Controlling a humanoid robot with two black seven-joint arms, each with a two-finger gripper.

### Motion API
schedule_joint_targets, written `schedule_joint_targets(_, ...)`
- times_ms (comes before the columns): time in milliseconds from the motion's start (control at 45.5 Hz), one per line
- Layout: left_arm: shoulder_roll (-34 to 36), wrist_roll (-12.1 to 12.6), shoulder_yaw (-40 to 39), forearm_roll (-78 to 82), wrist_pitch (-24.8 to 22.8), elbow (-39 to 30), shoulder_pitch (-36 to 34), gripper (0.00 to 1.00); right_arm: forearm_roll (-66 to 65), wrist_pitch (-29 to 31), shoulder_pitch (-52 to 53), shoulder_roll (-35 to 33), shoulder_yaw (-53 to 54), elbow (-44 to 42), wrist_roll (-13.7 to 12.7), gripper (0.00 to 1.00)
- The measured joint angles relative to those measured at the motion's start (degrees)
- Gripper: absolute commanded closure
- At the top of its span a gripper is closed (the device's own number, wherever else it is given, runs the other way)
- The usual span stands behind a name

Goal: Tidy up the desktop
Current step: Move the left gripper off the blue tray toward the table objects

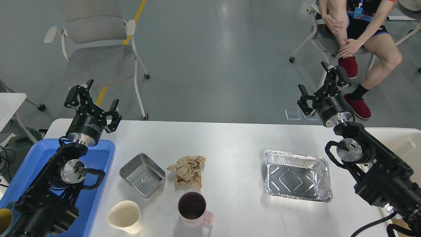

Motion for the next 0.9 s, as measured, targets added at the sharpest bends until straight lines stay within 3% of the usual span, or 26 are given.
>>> schedule_joint_targets(329, -2.4, -0.1, -0.6, -0.2, 0.2, -0.3, -0.4, 0.03, 0.0, -0.1, -0.7, 0.3, 0.0, 0.1, 0.1, 0.0)
schedule_joint_targets(505, 0.0, 0.8, 0.9, -0.6, 2.8, -5.8, 0.4, 0.03, 0.0, -0.1, -0.8, 0.4, 0.0, 0.2, 0.1, 0.0)
schedule_joint_targets(681, 14.4, 2.5, 11.5, -0.4, 4.4, -13.4, 3.8, 0.03, 0.0, -0.1, -0.8, 0.4, 0.0, 0.2, 0.1, 0.0)
schedule_joint_targets(768, 26.3, 4.2, 17.0, -0.4, 4.4, -22.1, 7.4, 0.03, 0.0, -0.1, -0.8, 0.3, 0.0, 0.2, 0.1, 0.0)
schedule_joint_targets(900, 46.1, 8.9, 24.3, -0.7, 4.5, -34.6, 9.7, 0.04, 0.0, -0.1, -0.7, 0.4, 0.0, 0.1, 0.1, 0.0)
